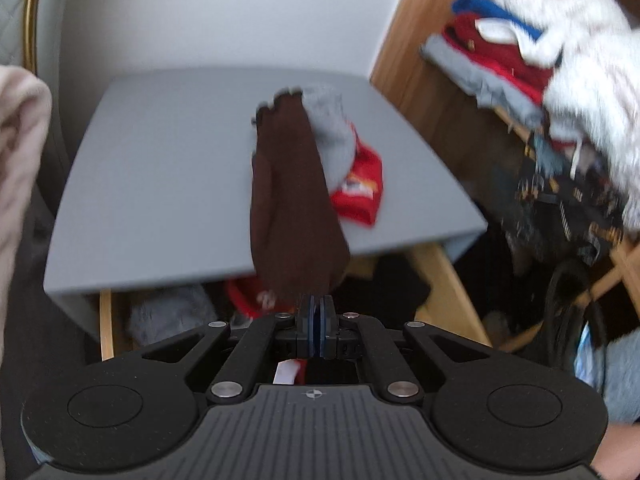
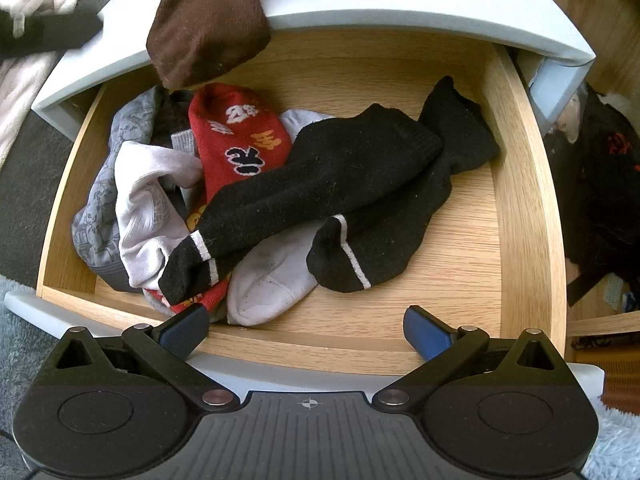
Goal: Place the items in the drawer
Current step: 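Lift the brown sock with the left tool and carry it over the drawer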
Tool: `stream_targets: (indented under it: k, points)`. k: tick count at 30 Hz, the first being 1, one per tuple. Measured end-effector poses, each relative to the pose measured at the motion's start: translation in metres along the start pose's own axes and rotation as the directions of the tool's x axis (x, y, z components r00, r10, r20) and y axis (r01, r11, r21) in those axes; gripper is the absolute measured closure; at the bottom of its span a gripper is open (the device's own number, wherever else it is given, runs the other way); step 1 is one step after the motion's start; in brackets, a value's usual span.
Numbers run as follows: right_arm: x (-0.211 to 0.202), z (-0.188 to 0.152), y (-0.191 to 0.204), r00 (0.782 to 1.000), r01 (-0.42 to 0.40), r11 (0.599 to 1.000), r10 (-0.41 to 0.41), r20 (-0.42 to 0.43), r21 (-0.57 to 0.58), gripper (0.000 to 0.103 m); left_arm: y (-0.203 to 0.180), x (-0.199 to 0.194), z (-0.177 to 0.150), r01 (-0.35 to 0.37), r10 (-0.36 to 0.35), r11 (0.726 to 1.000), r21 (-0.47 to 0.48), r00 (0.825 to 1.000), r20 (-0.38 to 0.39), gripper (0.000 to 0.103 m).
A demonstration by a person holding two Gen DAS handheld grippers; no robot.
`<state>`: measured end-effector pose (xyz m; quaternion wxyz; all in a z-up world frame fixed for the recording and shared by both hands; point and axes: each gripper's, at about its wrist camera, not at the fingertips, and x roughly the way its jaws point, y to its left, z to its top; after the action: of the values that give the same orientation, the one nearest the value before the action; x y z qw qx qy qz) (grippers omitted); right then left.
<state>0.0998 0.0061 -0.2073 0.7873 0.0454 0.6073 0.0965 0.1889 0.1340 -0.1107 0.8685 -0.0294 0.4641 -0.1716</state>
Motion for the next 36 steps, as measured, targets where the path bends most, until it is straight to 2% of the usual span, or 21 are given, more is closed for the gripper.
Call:
stream_targets:
  k: [2,4,7,8,11,12,15,19,20,21,22,23,24,26,32,36]
  points:
    - [0.000,0.000,0.001,1.000,0.003,1.000,-0.003,0.002,0.000,0.000,0.000,0.006,-0.001,-0.003,0.003,1.000,-0.003,1.000,-0.001,0.099]
    - [-0.001,-0.001,0.001,1.000,0.005,1.000,-0.005,0.004,0.002,0.000,-0.002,0.008,0.004,-0.029,0.030,1.000,-0.010,0.999,0.032,0.095]
    - [-0.001,-0.001,0.001,1.000,0.005,1.000,-0.005,0.003,0.001,0.000,-0.007,0.013,0.017,-0.055,0.053,0.998,0.023,0.995,0.086,0.083]
    - [-0.001,-0.001,0.001,1.000,0.005,1.000,-0.005,0.002,0.000,0.000,-0.009,0.017,0.021,-0.063,0.060,0.998,0.031,0.994,0.089,0.075]
    - [-0.001,0.000,0.001,1.000,0.003,1.000,-0.003,0.001,0.000,0.000,-0.016,0.030,0.033,-0.098,0.093,0.994,0.058,0.993,0.078,0.034]
    - [0.000,0.000,0.001,1.000,0.003,1.000,-0.003,0.000,0.000,0.000,-0.018,0.034,0.034,-0.113,0.107,0.991,0.072,0.991,0.086,0.033]
    - [0.000,0.001,0.001,1.000,0.004,1.000,-0.004,-0.003,-0.002,0.000,-0.022,0.045,0.038,-0.155,0.146,0.983,0.098,0.985,0.093,0.033]
    - [0.000,0.001,0.002,1.000,0.006,1.000,-0.006,-0.004,-0.007,0.000,-0.018,0.062,0.038,-0.169,0.167,0.981,0.094,0.986,0.027,0.033]
    - [0.000,0.001,0.002,1.000,0.006,1.000,-0.006,-0.004,-0.008,0.000,-0.018,0.064,0.036,-0.174,0.172,0.979,0.107,0.985,0.029,0.037]
    - [0.000,0.001,0.002,1.000,0.006,1.000,-0.006,-0.004,-0.007,0.000,-0.017,0.063,0.033,-0.179,0.175,0.976,0.121,0.984,0.042,0.051]
    - [0.000,0.001,0.002,1.000,0.006,1.000,-0.006,-0.005,-0.005,0.000,-0.017,0.060,0.031,-0.181,0.174,0.975,0.127,0.983,0.060,0.060]
    - [0.000,0.001,0.001,1.000,0.006,1.000,-0.006,-0.005,-0.002,0.000,-0.015,0.057,0.030,-0.175,0.168,0.977,0.119,0.984,0.065,0.079]
    - [0.000,0.001,0.001,1.000,0.005,1.000,-0.005,-0.005,-0.002,0.000,-0.011,0.054,0.029,-0.164,0.157,0.981,0.102,0.985,0.073,0.087]
    - [0.000,0.001,0.002,1.000,0.005,1.000,-0.005,-0.005,-0.004,0.000,-0.006,0.044,0.028,-0.156,0.147,0.984,0.081,0.983,0.108,0.095]
    - [0.000,0.001,0.002,1.000,0.005,1.000,-0.005,-0.004,-0.003,0.000,-0.001,0.012,0.030,-0.113,0.102,0.992,0.056,0.981,0.167,0.096]
    - [0.001,0.001,0.001,1.000,0.005,1.000,-0.005,-0.004,-0.003,0.000,-0.005,-0.004,0.021,-0.051,0.041,0.997,0.062,0.988,0.149,0.096]
